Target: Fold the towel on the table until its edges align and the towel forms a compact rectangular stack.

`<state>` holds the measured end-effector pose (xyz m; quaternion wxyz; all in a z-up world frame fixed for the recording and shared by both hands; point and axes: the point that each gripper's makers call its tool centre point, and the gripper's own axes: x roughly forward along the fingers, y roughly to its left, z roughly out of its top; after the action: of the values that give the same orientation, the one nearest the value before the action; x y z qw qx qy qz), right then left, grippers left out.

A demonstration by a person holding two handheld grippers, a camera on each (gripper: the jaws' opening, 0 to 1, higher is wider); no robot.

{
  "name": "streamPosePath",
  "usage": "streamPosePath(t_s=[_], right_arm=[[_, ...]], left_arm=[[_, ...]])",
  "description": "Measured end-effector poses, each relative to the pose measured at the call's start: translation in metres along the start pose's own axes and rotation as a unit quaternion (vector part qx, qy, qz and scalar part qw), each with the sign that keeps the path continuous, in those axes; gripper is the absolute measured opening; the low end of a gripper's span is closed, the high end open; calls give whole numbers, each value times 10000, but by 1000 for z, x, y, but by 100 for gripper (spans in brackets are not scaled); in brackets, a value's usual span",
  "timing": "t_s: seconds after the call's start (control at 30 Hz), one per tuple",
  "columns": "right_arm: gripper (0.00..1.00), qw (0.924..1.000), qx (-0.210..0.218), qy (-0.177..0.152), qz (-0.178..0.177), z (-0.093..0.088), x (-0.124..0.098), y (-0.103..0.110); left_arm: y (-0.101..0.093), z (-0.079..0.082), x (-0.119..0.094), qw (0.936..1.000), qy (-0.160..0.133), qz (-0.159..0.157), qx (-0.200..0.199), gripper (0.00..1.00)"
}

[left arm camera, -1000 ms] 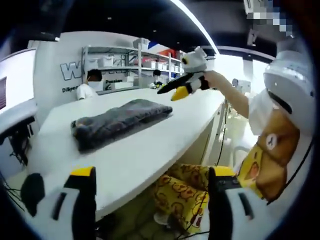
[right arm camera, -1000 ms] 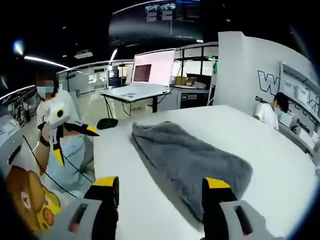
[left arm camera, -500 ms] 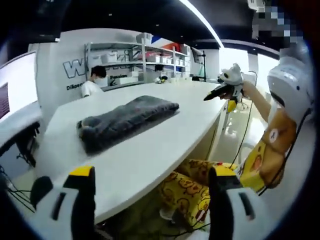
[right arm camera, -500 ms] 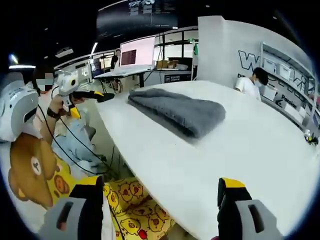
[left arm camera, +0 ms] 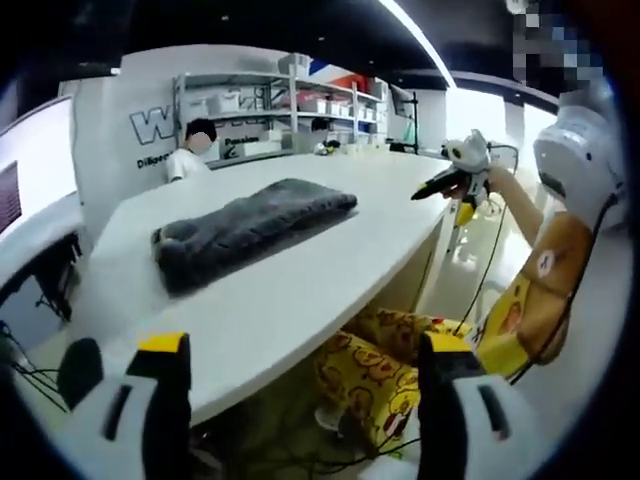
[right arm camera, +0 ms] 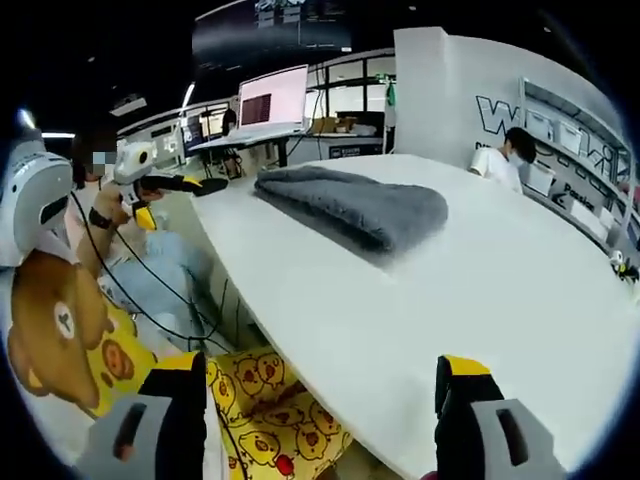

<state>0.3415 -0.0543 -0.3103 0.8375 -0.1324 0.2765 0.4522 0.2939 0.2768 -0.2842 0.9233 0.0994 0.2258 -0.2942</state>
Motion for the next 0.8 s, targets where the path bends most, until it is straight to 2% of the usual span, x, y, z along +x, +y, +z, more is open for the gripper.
streamPosePath(t_s=[0.4,0.8], right_arm=[[99,9996,104,-247,-48,8,-5,-5],[99,9996,63,-268,16,14,1,-3]], left_arm=[[0,3,7,10000,13,-69,22,99],[3,2,0,10000,-78,-1,-29,99]])
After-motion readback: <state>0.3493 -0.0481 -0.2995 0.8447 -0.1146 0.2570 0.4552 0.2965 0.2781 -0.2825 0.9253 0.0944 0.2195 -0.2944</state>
